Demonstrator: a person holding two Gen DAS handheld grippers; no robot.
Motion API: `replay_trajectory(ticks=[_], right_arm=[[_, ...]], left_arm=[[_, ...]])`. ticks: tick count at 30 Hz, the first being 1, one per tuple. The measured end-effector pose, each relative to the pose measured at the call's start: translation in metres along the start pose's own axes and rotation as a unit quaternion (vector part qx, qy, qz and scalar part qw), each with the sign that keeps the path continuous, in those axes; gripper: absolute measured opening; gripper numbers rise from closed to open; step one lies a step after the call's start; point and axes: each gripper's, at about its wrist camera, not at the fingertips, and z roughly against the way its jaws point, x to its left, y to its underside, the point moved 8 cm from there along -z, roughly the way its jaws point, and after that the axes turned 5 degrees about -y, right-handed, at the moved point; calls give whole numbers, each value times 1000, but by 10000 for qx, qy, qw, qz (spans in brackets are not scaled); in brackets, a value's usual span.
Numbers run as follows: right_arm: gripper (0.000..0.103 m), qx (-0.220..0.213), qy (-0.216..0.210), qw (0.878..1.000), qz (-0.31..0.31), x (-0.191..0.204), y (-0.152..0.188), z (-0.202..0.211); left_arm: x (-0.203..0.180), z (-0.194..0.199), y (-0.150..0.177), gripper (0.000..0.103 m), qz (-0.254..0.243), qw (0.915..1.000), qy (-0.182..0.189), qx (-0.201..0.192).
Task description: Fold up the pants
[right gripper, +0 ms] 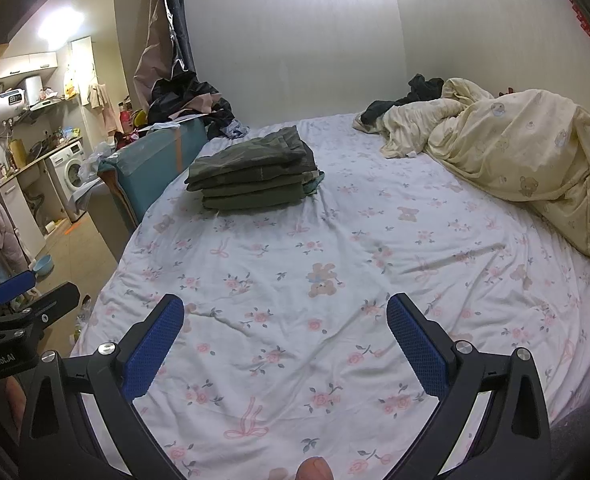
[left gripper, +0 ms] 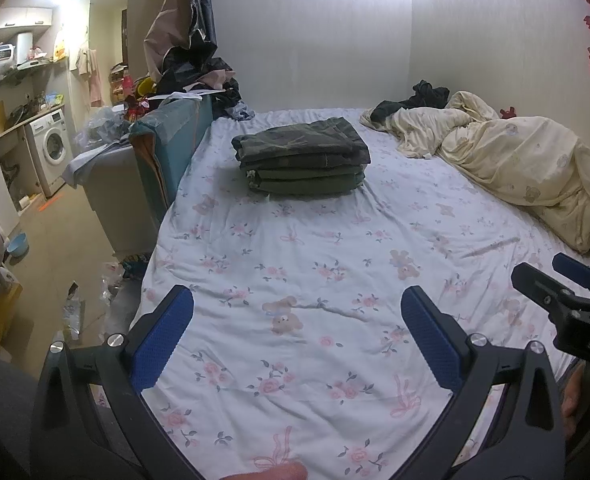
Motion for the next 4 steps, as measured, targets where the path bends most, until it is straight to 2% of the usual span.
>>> replay_trajectory(ticks=[4], right_arm=[[103, 2, -33, 10000, 38, 1, -3, 0]], left_arm=[[1, 1, 1, 102, 16, 10000, 40, -26]])
